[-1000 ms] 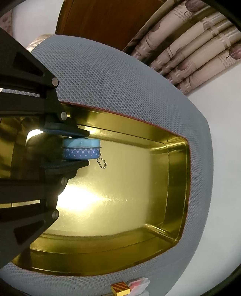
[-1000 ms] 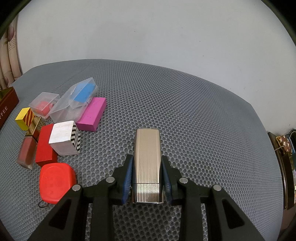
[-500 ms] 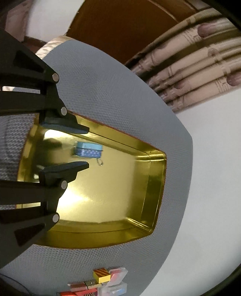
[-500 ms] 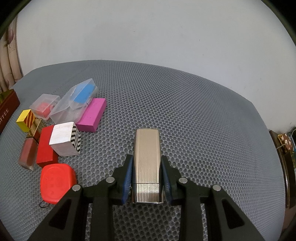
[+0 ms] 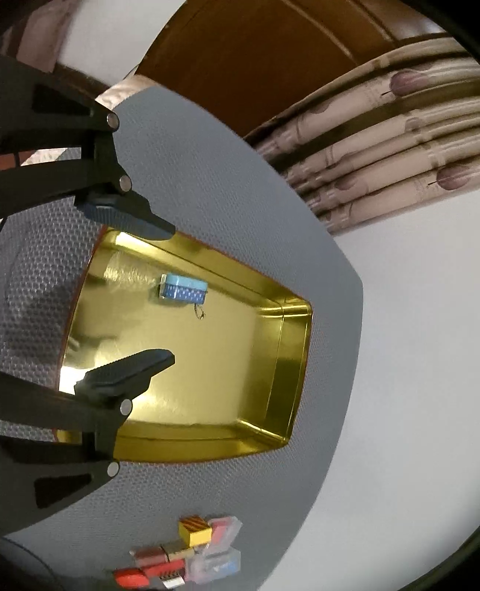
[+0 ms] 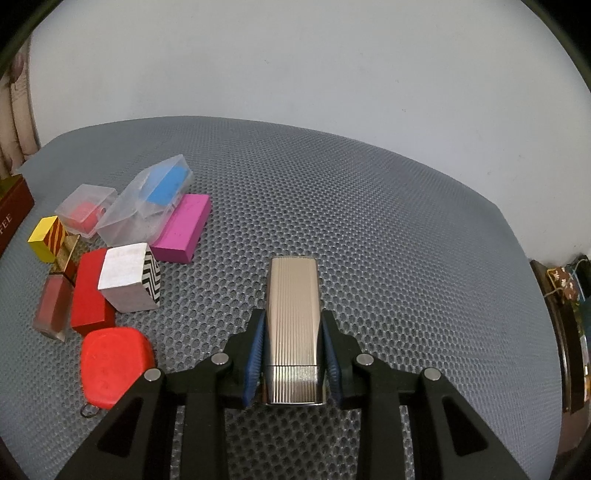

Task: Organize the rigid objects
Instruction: 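Carry the gold ribbed case with the right tool over the tray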

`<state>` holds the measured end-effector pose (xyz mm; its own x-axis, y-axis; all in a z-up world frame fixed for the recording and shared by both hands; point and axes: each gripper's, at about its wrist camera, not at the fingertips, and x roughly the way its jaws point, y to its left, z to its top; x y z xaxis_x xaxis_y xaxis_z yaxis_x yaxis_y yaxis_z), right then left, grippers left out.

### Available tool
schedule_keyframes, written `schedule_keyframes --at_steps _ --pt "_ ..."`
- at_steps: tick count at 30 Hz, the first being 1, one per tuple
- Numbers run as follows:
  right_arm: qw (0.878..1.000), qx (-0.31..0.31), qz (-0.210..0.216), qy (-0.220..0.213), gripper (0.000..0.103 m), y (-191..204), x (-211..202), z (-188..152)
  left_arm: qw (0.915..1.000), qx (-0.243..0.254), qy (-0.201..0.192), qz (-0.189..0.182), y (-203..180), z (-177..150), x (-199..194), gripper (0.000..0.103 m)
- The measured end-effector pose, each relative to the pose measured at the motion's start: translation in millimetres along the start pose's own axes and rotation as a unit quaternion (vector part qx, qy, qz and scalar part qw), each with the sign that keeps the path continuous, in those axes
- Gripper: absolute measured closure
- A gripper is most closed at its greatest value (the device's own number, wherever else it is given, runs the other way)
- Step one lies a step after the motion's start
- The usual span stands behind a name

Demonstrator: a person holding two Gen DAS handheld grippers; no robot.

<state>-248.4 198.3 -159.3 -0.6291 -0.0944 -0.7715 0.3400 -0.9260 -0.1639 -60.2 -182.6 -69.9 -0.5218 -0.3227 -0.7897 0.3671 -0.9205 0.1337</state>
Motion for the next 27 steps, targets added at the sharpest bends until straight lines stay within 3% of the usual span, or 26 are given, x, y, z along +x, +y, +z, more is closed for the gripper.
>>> schedule_keyframes --at_steps 7,15,27 --pt "1.0 -0.001 -0.012 -0.007 0.073 0.0 -13.8 3.4 0.9998 -0.019 0.006 0.002 11.9 -0.9 1.5 0.04" --pt "1.0 -0.004 0.003 -0.029 0.073 13.3 -25.6 11.3 0.9995 -0.029 0.012 0.0 14.4 -4.6 4.3 0.038" --pt "0.996 -0.041 0.05 -0.061 0.073 73.3 -64.8 29.7 0.998 -0.061 0.018 0.003 28.6 -7.3 4.4 0.036"
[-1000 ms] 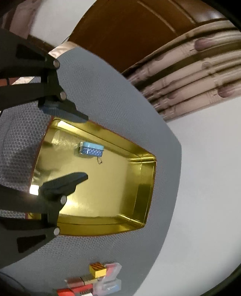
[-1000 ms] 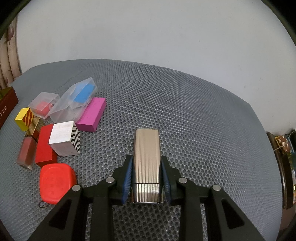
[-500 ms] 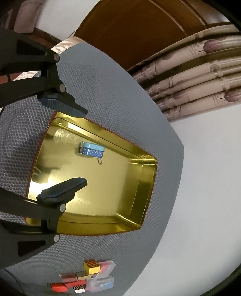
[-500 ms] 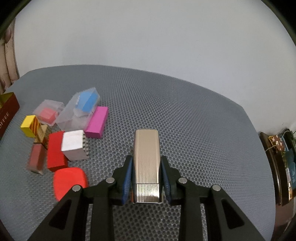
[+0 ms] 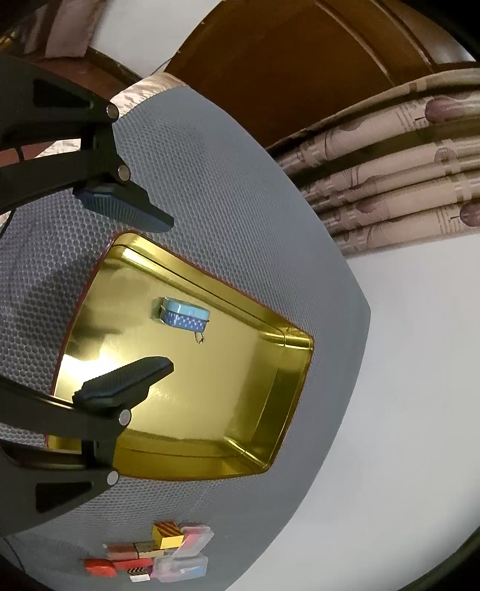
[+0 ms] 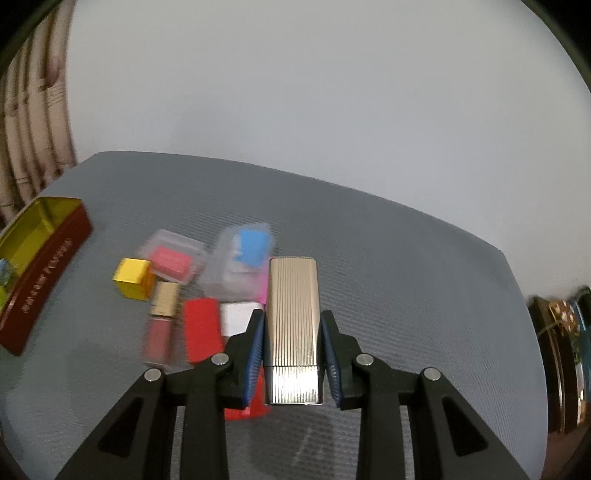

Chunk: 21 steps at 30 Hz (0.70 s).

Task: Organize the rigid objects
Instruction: 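Carry the gold ribbed case with the right tool over the tray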

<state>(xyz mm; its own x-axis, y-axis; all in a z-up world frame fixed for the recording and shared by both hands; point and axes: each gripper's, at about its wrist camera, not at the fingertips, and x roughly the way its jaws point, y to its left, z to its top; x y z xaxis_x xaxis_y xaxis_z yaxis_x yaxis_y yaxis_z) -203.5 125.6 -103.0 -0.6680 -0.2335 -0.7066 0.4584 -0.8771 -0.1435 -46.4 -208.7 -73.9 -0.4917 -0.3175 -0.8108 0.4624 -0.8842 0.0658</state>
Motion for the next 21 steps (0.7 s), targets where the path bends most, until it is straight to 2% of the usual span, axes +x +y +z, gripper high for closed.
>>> schedule_keyframes --at_steps 3,8,17,21 --pt "1.0 -0.019 0.021 -0.001 0.073 18.0 0.1 15.7 1.0 -0.007 0.001 0.002 4.3 0.4 -0.1 0.035" --pt "0.997 -0.054 0.058 -0.003 0.073 69.3 -11.3 28.0 0.9999 -0.015 0.002 0.004 11.2 1.5 0.1 0.034" --pt "0.986 -0.107 0.129 -0.011 0.073 142.7 -30.2 54.2 0.9994 -0.027 -0.01 0.021 20.6 5.9 -2.4 0.033" --pt "0.98 -0.125 0.157 -0.015 0.073 170.2 -39.8 63.4 0.9983 -0.048 -0.012 0.03 30.2 8.5 -3.4 0.032"
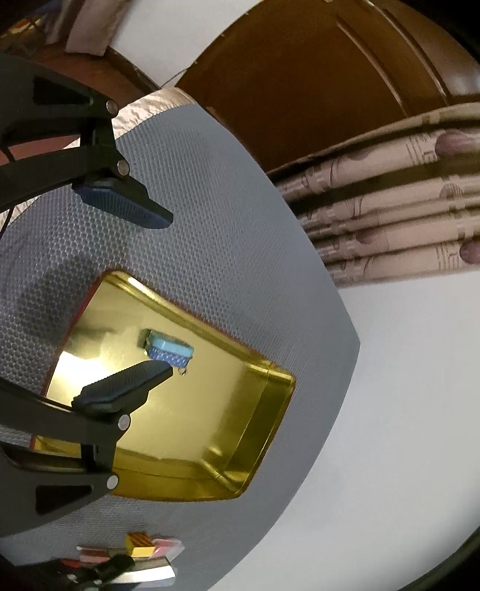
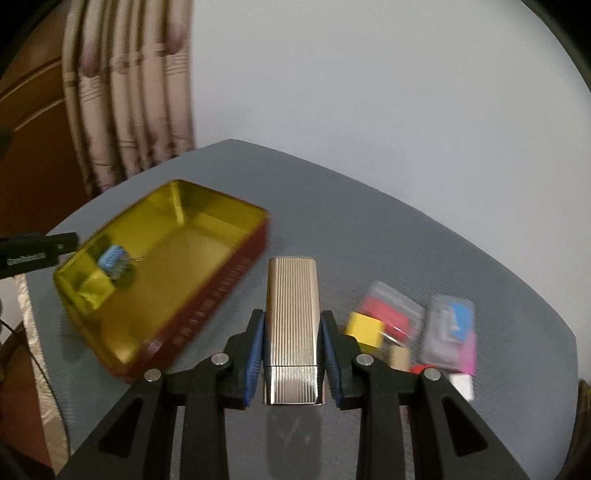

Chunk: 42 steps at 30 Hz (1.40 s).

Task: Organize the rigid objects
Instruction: 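Carry the gold ribbed case with the right tool over the tray, then lower the gold case into the tray and open the right tool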

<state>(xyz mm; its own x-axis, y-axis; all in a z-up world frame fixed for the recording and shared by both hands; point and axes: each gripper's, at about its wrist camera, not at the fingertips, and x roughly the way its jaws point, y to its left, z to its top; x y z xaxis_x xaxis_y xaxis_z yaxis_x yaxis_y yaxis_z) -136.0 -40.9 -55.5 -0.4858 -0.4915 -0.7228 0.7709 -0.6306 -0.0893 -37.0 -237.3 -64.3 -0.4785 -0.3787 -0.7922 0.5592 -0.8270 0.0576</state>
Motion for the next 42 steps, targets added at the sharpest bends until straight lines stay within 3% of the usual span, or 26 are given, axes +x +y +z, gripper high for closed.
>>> schedule_keyframes --at_steps 8,17,30,42 --pt "0.998 -0.023 0.05 -0.006 0.073 40.6 -5.6 24.1 0.998 -0.045 -0.02 0.039 27.0 6.7 0.9 0.028" --pt "0.996 -0.031 0.083 0.032 0.073 66.4 28.6 39.7 0.9948 -0.087 0.002 0.053 41.4 2.2 14.4 0.028" --pt "0.991 -0.04 0.075 0.101 0.073 103.6 85.2 34.7 0.9936 -0.099 0.016 0.052 41.9 -1.4 17.9 0.028" --pt "0.993 -0.041 0.058 0.099 0.071 110.5 96.1 31.9 0.994 -0.097 0.016 0.048 40.6 -1.5 22.1 0.028"
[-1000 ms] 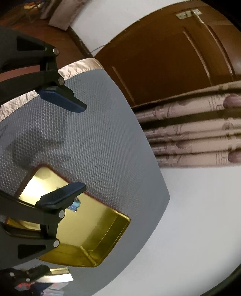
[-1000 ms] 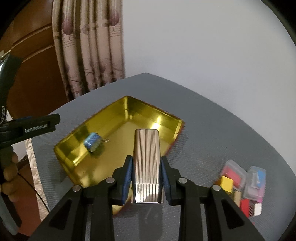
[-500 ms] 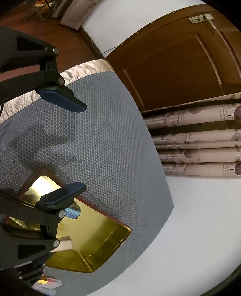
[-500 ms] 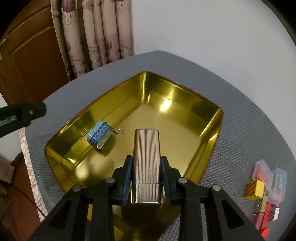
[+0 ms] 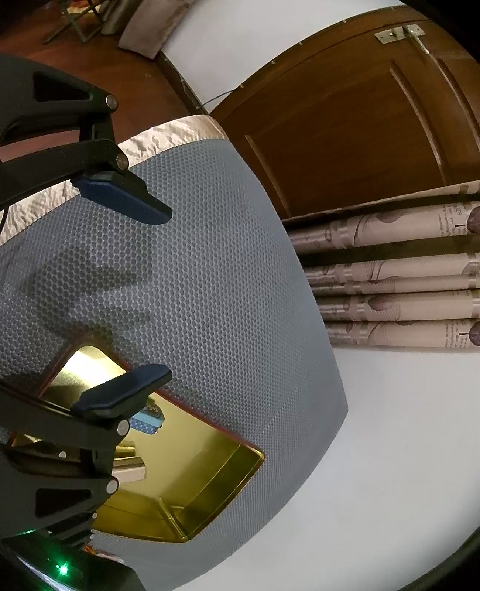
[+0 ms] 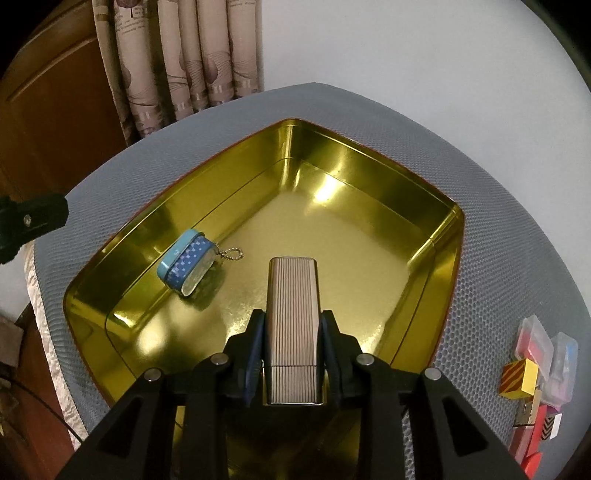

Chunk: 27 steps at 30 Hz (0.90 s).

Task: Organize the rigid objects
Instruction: 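Lower the gold case into the tray and open the right tool, then grasp the red square compact with the right tool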

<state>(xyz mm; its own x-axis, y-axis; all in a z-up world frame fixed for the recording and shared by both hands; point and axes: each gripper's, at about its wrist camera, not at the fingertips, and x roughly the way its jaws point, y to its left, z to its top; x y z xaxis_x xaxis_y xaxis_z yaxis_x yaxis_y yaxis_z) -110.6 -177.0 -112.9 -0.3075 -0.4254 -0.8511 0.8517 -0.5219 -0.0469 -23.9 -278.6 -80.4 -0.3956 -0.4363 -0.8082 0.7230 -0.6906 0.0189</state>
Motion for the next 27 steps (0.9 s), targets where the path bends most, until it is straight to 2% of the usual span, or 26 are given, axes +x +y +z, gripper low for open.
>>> schedule_keyframes --at_steps 3,7,9,12,16,20,23,27 --pt "1.0 0.004 0.0 -0.007 0.057 -1.6 0.8 0.6 0.9999 -0.003 0.0 -0.013 0.1 0.7 -0.4 0.028" --pt "1.0 0.002 0.005 -0.027 0.056 -4.6 -14.0 -0.1 0.9998 -0.002 -0.01 -0.015 0.2 1.6 -2.6 0.027" --pt "0.999 0.009 0.012 -0.044 0.055 -11.7 -29.4 -7.8 0.9999 0.0 -0.012 -0.012 -0.1 1.2 -3.0 0.027" --pt "0.998 0.018 0.0 -0.058 0.054 -26.2 -46.7 -25.0 0.9998 0.007 -0.013 -0.013 -3.4 -0.2 -4.7 0.027" --pt "0.997 0.036 -0.031 -0.066 0.054 -58.1 -67.9 -62.5 0.9996 0.018 -0.018 -0.01 -9.1 -1.1 -7.7 0.027" --pt "0.993 0.071 -0.067 -0.063 0.051 -105.9 -87.2 -102.7 0.9995 0.025 -0.021 -0.006 -13.2 -1.3 -10.4 0.026" --pt "0.987 0.106 -0.101 -0.063 0.045 -140.2 -98.6 -129.5 0.9992 0.03 -0.025 -0.004 -15.4 -1.5 -13.3 0.026" --pt "0.979 0.142 -0.136 -0.058 0.042 -179.5 -105.4 -159.6 0.9988 0.038 -0.03 -0.003 -18.9 -2.4 -15.2 0.026"
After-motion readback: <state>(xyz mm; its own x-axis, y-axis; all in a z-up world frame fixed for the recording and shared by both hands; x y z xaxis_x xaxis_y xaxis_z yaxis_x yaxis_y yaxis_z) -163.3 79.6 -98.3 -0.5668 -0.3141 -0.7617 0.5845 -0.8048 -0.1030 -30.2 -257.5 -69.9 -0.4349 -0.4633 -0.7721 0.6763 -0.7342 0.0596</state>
